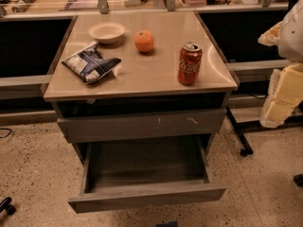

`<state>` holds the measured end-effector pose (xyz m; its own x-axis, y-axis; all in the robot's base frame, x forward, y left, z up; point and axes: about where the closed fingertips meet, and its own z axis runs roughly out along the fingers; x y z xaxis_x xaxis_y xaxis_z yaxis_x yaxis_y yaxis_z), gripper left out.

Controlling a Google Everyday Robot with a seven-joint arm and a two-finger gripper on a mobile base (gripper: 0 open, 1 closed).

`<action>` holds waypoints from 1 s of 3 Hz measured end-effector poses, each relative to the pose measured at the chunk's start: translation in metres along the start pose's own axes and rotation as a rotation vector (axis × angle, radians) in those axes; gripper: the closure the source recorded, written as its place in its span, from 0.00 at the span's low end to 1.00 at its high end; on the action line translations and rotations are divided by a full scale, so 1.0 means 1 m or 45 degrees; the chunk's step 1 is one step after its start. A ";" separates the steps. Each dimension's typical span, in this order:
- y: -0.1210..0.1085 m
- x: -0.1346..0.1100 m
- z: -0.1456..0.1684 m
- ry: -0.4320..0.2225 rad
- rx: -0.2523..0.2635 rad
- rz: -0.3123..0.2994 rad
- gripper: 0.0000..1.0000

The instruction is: Place coke can into middle drawer

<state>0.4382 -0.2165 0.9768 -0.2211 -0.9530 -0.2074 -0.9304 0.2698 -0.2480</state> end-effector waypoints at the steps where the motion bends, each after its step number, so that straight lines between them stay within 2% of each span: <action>1: 0.000 0.000 0.000 0.000 0.000 0.000 0.00; 2: -0.013 -0.004 0.003 -0.063 0.023 0.002 0.00; 3: -0.043 -0.022 0.014 -0.172 0.029 -0.011 0.00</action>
Offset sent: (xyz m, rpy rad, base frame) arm 0.0345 0.0008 -0.0010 0.1038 -0.0521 0.0166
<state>0.4872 -0.2050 0.9789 -0.1707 -0.9284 -0.3302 -0.9249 0.2665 -0.2713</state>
